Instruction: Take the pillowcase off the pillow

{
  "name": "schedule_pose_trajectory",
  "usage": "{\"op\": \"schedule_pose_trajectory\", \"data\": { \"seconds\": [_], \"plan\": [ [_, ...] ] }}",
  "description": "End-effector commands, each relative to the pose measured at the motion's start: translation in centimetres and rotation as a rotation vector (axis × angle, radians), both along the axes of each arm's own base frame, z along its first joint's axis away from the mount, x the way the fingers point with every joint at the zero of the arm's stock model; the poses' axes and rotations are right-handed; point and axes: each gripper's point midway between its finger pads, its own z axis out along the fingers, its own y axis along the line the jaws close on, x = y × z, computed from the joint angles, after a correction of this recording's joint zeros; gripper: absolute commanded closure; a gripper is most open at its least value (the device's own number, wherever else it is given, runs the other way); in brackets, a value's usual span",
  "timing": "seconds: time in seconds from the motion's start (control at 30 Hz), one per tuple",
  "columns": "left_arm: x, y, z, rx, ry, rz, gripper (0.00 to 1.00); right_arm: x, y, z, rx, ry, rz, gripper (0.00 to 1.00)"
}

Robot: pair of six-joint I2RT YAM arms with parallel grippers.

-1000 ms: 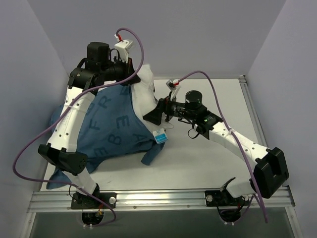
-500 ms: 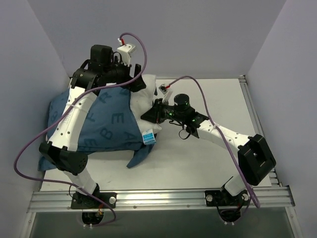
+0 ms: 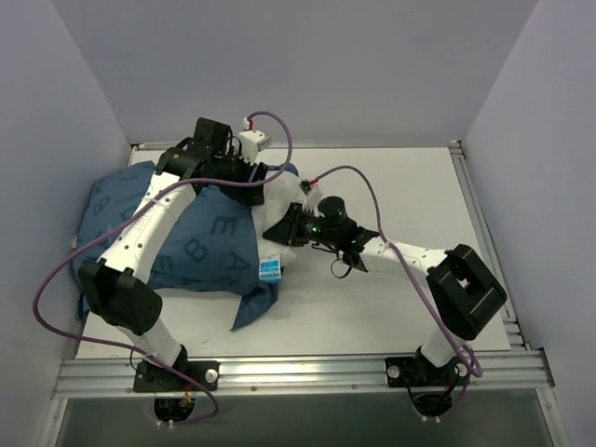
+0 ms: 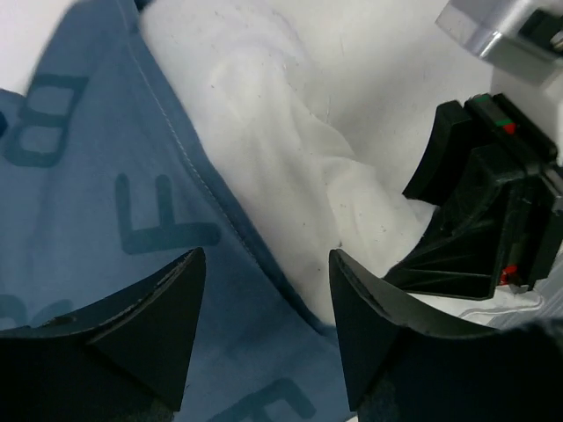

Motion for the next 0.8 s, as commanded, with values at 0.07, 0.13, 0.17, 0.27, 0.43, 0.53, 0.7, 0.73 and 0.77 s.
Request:
{"op": "schedule_pose_trajectory", "data": {
  "seconds": [0.07,0.13,0.17,0.27,0.43,0.53,0.7,0.73,0.77],
  "plan": [
    [0.1,-0.2,-1.3,0.053,-0.025,-0.01,0.3,-0.5,1.6,2.2,0.102,-0.039,0.02,1.0],
    [0.3,0.3,-2.0,0.08,-0.023,0.01,0.35,-0.6,1.5,2.2,0.107,-0.039,0.015,1.0],
    [0.3,0.5,-2.2,0.091,-0.024,0.013,0.4,-0.6,1.3,2.4,0.108,-0.043,0.012,1.0],
    [-0.2,1.0,-2.4,0.104,-0.018,0.016,0.51,-0.4,0.9,2.3,0.087,-0.048,-0.008,1.0],
    [-1.0,1.5,-1.7,0.098,-0.045,0.001,0.48,0.3,-0.1,2.0,0.071,-0.047,-0.03,1.0],
    [-1.0,2.2,-2.6,0.12,-0.033,0.016,0.49,0.2,-0.1,2.0,0.072,-0.048,-0.03,1.0],
    [-1.0,2.8,-2.1,0.071,-0.014,0.025,0.38,0.2,-0.5,1.9,0.059,-0.044,-0.036,1.0],
    [-1.1,3.0,-1.7,0.068,-0.023,0.024,0.38,0.2,-0.7,1.8,0.055,-0.042,-0.039,1.0],
    [-1.1,3.2,-1.6,0.07,-0.027,0.025,0.38,0.2,-0.7,1.8,0.053,-0.042,-0.04,1.0]
  ]
}}
